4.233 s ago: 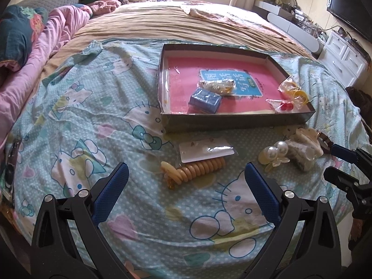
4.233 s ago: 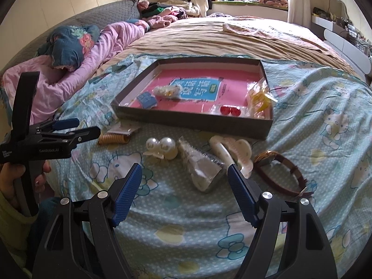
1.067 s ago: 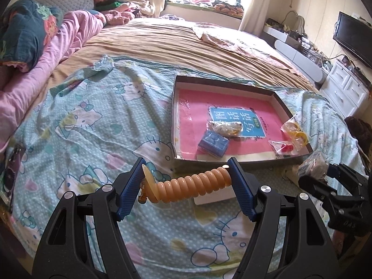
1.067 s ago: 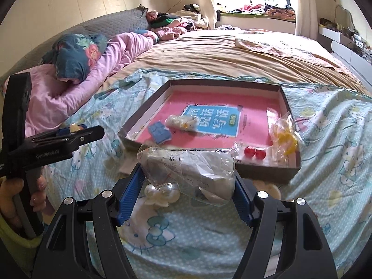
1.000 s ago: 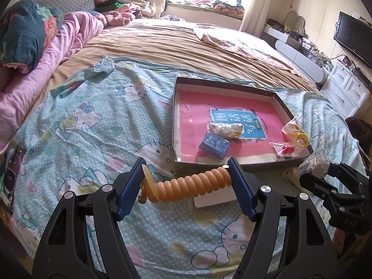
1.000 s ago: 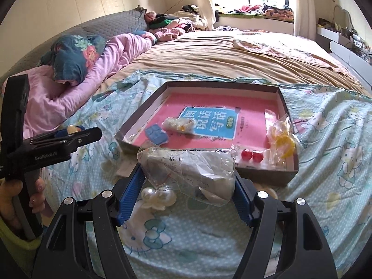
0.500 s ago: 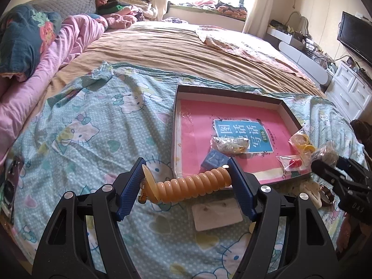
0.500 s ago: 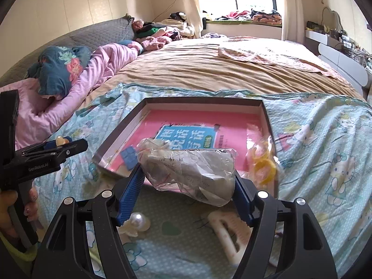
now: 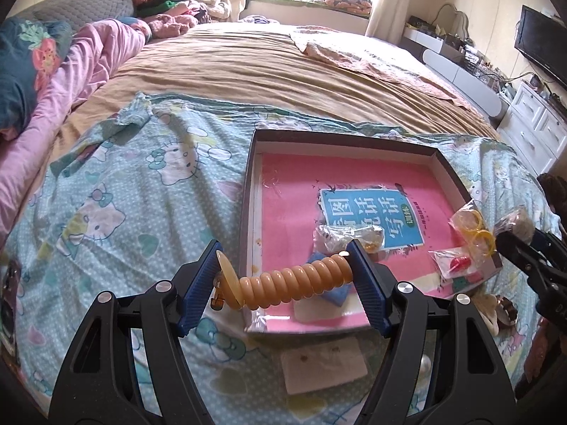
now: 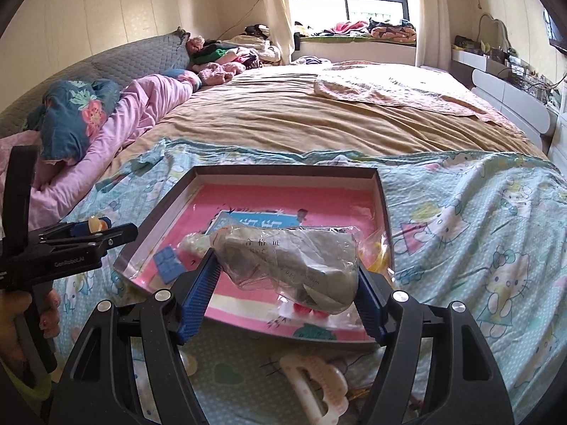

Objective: Organize jewelry
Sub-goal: 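Carry the hair tie and bagged item into the brown box and open both grippers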

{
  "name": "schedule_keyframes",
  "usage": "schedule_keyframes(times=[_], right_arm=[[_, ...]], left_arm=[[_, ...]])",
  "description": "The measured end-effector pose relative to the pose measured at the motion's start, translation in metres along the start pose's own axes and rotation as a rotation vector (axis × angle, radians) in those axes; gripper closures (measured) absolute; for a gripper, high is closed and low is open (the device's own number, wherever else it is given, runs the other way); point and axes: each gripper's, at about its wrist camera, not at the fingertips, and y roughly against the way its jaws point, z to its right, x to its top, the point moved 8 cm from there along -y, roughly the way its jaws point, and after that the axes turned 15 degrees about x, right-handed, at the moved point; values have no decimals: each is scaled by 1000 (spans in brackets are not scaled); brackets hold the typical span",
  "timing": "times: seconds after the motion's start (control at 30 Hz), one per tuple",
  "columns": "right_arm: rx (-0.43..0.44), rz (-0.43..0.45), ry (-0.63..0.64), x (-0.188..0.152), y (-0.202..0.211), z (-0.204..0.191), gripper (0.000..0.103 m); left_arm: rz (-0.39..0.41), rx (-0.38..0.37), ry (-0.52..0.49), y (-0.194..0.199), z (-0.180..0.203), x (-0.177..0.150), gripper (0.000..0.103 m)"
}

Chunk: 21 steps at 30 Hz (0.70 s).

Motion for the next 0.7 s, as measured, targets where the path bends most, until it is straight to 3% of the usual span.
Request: schedule_keyframes(times=[0.7], right_arm=[[-71,-40,2,0,-23,26,34]], left_arm=[[2,-65,-81,-20,35,-2,39]])
